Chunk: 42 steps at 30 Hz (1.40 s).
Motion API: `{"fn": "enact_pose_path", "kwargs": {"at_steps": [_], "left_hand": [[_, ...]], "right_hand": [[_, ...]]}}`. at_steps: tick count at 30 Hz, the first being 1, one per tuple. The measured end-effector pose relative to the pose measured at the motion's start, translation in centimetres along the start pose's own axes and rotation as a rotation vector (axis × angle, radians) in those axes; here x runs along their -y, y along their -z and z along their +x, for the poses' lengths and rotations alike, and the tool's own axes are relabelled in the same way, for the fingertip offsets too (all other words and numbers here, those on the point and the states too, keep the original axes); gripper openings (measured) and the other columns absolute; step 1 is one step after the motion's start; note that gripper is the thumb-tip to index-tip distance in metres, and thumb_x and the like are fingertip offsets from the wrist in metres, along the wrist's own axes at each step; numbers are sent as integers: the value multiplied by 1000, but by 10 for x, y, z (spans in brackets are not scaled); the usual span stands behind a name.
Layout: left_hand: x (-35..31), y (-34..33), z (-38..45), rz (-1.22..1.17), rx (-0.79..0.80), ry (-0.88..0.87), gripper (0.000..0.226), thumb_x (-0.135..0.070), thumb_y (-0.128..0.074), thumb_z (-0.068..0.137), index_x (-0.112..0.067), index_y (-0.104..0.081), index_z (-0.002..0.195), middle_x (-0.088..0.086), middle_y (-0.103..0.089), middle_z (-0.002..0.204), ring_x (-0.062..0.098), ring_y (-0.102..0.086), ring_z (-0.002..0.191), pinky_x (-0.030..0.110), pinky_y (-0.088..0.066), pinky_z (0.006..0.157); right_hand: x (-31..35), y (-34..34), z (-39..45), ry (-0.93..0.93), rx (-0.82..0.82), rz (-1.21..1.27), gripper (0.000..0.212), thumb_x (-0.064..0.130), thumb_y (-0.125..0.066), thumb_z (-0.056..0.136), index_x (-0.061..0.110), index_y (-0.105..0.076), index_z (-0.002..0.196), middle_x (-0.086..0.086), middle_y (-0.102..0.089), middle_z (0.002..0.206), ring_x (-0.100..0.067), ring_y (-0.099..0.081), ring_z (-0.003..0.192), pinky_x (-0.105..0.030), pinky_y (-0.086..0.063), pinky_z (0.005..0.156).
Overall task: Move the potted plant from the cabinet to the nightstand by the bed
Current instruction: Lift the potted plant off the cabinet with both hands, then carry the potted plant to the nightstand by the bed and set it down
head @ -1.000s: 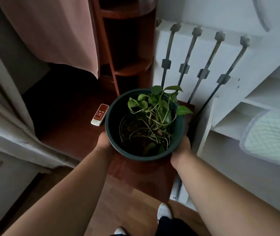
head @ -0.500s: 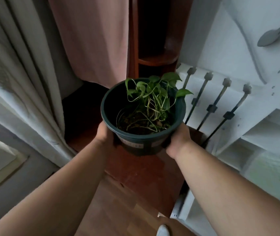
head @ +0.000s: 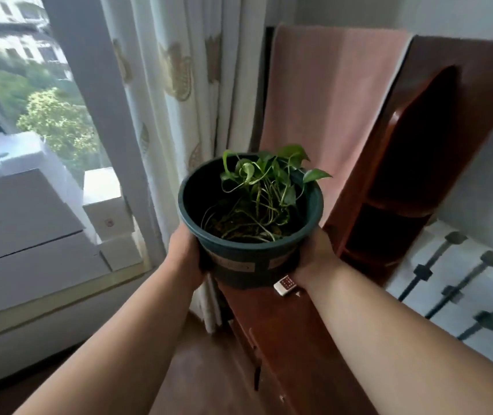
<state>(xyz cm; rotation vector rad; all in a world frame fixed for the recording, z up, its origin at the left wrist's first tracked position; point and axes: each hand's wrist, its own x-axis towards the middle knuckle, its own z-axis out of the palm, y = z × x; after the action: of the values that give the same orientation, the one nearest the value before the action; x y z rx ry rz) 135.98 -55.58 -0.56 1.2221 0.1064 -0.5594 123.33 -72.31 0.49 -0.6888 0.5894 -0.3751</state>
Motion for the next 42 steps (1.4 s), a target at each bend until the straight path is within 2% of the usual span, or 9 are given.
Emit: {"fn": "enact_pose_path", "kwargs": {"at_steps": [4,6,9,12,19,24,30,39,42], "left_hand": [[-34,78,-4,-34,-88,-53,57,-42,-65,94,-5,-69,137,27,-72,136,49,-69,125,64,-51,110],[-54,128,-5,-67,-184,-81,50,-42,-66,93,-9,-75,130,24,-77,129,47,-71,123,62,-54,107],[-81,197,-6,-97,-283,-113,42,-47,-68,83,-21,-82,114,4,-88,99,33,-79,105,48,-66,87],[-112,276,-5,-95,-339,-139,39,-48,-67,80,-25,-83,107,0,-88,95,29,-79,100,44,-66,82],[-169,413,-9,-123,-465,-196,37,-29,-62,97,-11,-78,124,19,-81,125,39,-76,116,60,-59,104],[-193,486,-13,-251,-590,-249,24,-24,-66,94,-14,-81,110,18,-81,118,25,-82,86,37,-69,69],[-219,563,-11,-382,-716,-293,40,-20,-50,105,1,-69,134,31,-66,144,46,-67,127,60,-45,118],[-234,641,28,-577,-1008,-437,41,-28,-58,101,-2,-73,129,29,-71,128,46,-63,128,58,-54,108],[-238,658,30,-679,-1111,-478,52,-25,-61,97,1,-67,141,32,-65,144,49,-64,131,63,-46,116]], "right_hand": [[-58,-55,13,-39,131,-29,66,50,-33,118,7,-55,162,-28,-62,156,-50,-57,144,-62,-43,122],[-99,-93,22,-81,137,-58,56,38,-33,120,5,-59,157,-27,-68,143,-51,-58,143,-59,-46,120],[-156,-150,29,-150,211,-91,64,30,-30,120,13,-90,108,-15,-85,105,-33,-84,100,-42,-67,86],[-213,-218,24,-198,285,-143,60,45,-37,116,7,-76,141,-27,-73,144,-46,-70,133,-60,-52,117],[-326,-334,27,-255,323,-200,56,46,-45,114,8,-71,146,-23,-74,140,-41,-73,127,-58,-54,114],[-382,-404,28,-327,390,-319,55,51,-53,109,15,-72,147,-19,-74,146,-44,-68,136,-63,-48,121],[-453,-480,46,-431,556,-467,53,45,-52,109,13,-72,147,-19,-75,145,-45,-67,137,-63,-47,122],[-555,-586,106,-592,760,-621,49,42,-55,109,13,-74,143,-17,-79,139,-45,-70,132,-63,-50,119],[-582,-622,116,-626,862,-700,44,42,-58,107,16,-79,135,-13,-85,128,-42,-75,124,-62,-55,114]]}}
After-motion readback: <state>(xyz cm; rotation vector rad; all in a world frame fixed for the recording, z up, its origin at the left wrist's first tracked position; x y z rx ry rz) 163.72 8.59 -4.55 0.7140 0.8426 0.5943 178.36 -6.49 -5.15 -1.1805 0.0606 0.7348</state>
